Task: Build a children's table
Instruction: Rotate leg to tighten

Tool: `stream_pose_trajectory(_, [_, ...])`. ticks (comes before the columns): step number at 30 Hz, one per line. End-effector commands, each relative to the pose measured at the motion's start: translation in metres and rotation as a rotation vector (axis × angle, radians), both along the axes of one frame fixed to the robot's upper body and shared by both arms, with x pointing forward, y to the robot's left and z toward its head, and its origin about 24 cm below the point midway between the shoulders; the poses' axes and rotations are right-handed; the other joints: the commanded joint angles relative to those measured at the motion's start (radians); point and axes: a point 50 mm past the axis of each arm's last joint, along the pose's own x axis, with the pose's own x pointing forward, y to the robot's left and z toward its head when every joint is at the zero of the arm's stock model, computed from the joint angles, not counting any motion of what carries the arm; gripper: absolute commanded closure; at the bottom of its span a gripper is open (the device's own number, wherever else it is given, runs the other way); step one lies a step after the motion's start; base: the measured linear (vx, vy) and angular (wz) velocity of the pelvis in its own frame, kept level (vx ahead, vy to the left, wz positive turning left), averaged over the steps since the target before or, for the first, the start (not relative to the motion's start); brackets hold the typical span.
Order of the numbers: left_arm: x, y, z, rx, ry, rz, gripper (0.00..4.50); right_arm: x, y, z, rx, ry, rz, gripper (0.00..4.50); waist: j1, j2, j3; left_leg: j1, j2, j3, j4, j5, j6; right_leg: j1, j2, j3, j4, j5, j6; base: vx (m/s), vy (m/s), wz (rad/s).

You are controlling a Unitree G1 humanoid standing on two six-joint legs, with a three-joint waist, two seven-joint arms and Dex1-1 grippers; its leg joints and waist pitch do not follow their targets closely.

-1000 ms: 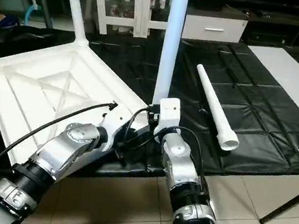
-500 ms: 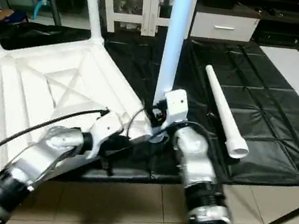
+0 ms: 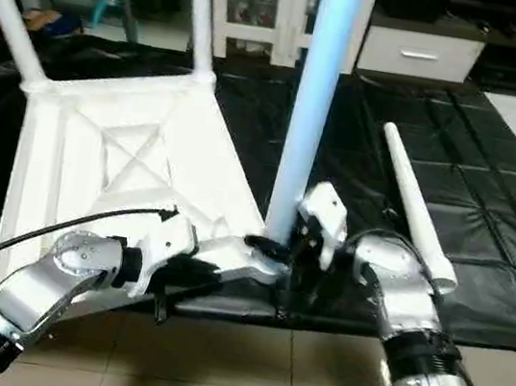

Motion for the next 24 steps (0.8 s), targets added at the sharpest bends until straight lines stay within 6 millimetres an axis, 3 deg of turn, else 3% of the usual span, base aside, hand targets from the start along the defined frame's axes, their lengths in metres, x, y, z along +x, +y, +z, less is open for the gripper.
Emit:
stream_pose_trajectory(1, [-0.0141, 0.0067, -0.0158, 0.037, 0.109, -0.051, 4.5, -0.0002, -0.0334, -0.0039, -0.099, 0.036, -0.09, 0.92, 0.001, -0.013, -0.05, 0.015, 0.041, -0.004, -0.087, -0.276, 0.078, 0.041, -0.008, 0.021, -0.054, -0.252, -0.238, 0.0, 0.0, 0.0])
stream_pose_trajectory(3, [-0.0149, 0.0058, -0.0158, 0.036, 0.115, -0.06, 4.5, -0.0016, -0.036, -0.0055, -0.121, 0.047, -0.072, 0.92, 0.0, -0.013, -0.05, 0.014, 0.038, -0.005, -0.087, -0.296, 0.066, 0.04, -0.009, 0.021, -0.057, -0.274, -0.226, 0.0, 0.0, 0.0])
stream_pose_trajectory(8, [-0.0158, 0.0064, -0.0158, 0.043, 0.127, -0.077, 4.5, -0.0012, -0.0392, -0.0033, -0.115, 0.059, -0.061, 0.92, -0.001, -0.011, -0.052, 0.011, 0.037, -0.006, -0.086, -0.285, 0.07, 0.041, -0.008, 0.02, -0.056, -0.27, -0.223, 0.0, 0.0, 0.0])
stream_pose_trajectory(13, [-0.0141, 0.0078, -0.0155, 0.049, 0.126, -0.076, 4.5, 0.0005, -0.0375, -0.0023, -0.094, 0.066, -0.06, 1.33, -0.001, -0.01, -0.054, 0.008, 0.037, -0.006, -0.084, -0.246, 0.086, 0.044, -0.007, 0.018, -0.052, -0.223, -0.236, 0.0, 0.0, 0.0])
stream_pose_trajectory(19, [-0.0126, 0.0084, -0.0148, 0.054, 0.125, -0.076, 4.5, 0.0011, -0.0354, -0.0028, -0.066, 0.079, -0.06, 1.83, -0.002, -0.011, -0.053, 0.008, 0.038, -0.007, -0.086, -0.272, 0.079, 0.043, -0.008, 0.018, -0.055, -0.262, -0.23, 0.0, 0.0, 0.0])
stream_pose_trajectory(24, [-0.0123, 0.0085, -0.0149, 0.056, 0.125, -0.075, 4.5, -0.0001, -0.0345, -0.0047, -0.053, 0.091, -0.064, 2.12, -0.002, -0.009, -0.054, 0.007, 0.038, -0.008, -0.085, -0.26, 0.079, 0.044, -0.008, 0.018, -0.052, -0.244, -0.233, 0.0, 0.0, 0.0])
